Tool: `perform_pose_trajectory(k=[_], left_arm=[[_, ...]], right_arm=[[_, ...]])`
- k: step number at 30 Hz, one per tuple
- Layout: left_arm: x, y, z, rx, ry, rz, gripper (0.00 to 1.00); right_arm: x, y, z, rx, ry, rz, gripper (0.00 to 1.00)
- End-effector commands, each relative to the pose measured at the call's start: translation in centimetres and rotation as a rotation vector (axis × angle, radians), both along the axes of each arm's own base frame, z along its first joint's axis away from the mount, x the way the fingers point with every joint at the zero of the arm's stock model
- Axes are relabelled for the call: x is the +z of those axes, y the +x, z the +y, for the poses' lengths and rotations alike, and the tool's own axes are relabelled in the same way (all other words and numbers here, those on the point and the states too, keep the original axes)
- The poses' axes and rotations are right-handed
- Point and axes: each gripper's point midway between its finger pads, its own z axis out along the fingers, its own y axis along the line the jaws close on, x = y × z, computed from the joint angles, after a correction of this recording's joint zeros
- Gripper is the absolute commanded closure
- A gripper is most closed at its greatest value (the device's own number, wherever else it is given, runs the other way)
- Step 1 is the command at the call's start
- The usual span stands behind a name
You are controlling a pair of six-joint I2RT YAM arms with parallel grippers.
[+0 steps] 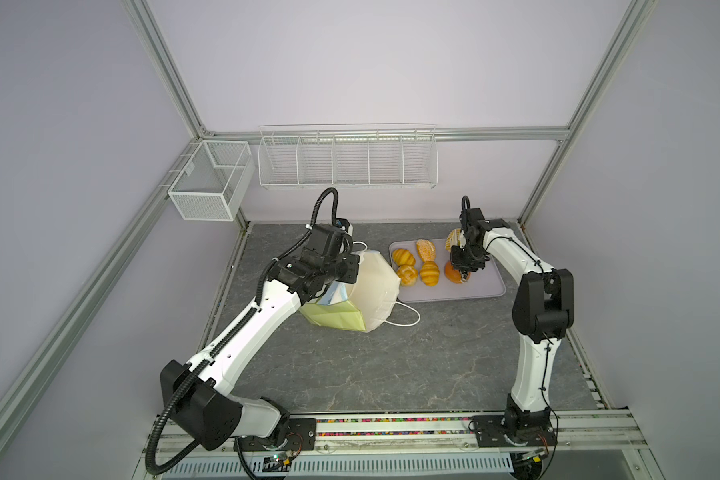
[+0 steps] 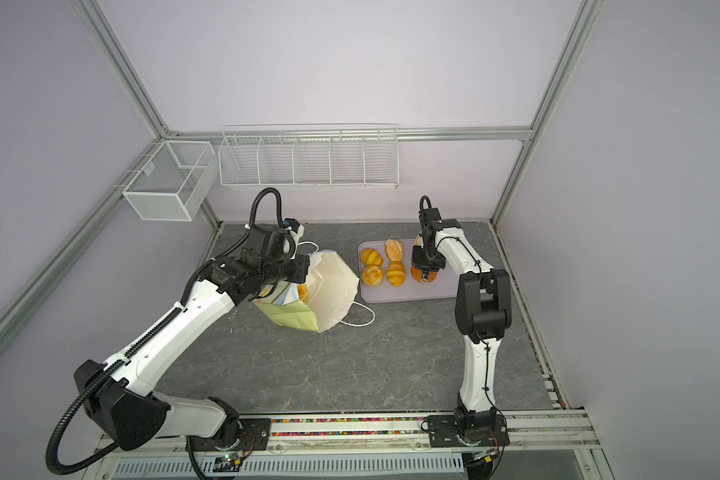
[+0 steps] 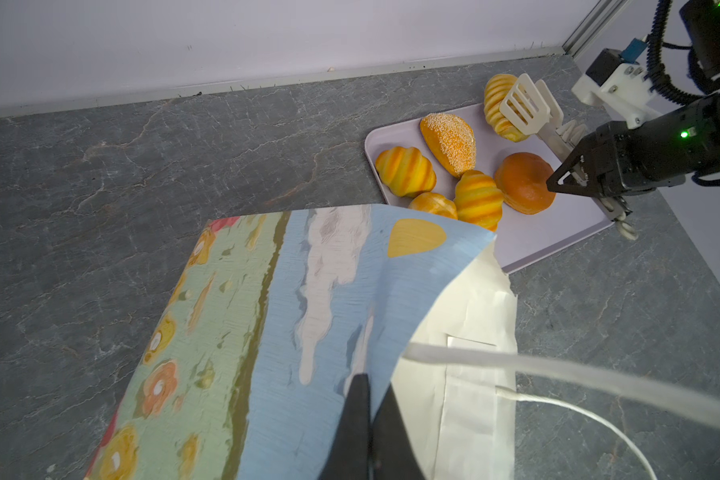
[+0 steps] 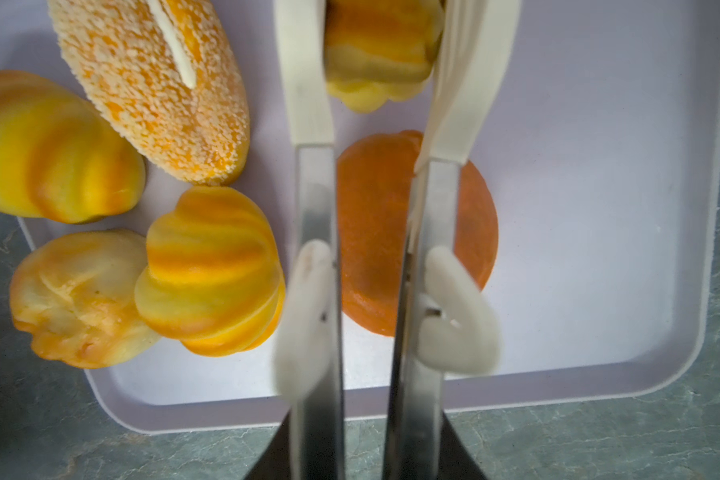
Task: Take the fake bread out of the paper bag
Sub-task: 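Carry the striped bun over the lavender tray and lower it down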
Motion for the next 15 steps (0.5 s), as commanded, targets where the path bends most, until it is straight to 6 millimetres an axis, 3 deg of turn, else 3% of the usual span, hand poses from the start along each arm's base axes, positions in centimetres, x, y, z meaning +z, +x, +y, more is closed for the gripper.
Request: perform_pose_trajectory(k=[1,8,15], left_arm=[[-0.7,-0.5,0.9,0.007,0.03,0.015,1.0],[-0.6,-0.8,1.1,0.006,0.022,0.007,1.0],[-0.4,-1.1,1.3,0.005,0.024,0.001,1.0]], right_arm=[[1.0,-0.8,1.2,0.018,0.026,-0.015,0.66],[1.1,-2.2,3.5,0.045,0.045,-0.001,0.75],[1.8,-3.2,3.7,0.038,0.033,-0.007,0.73]])
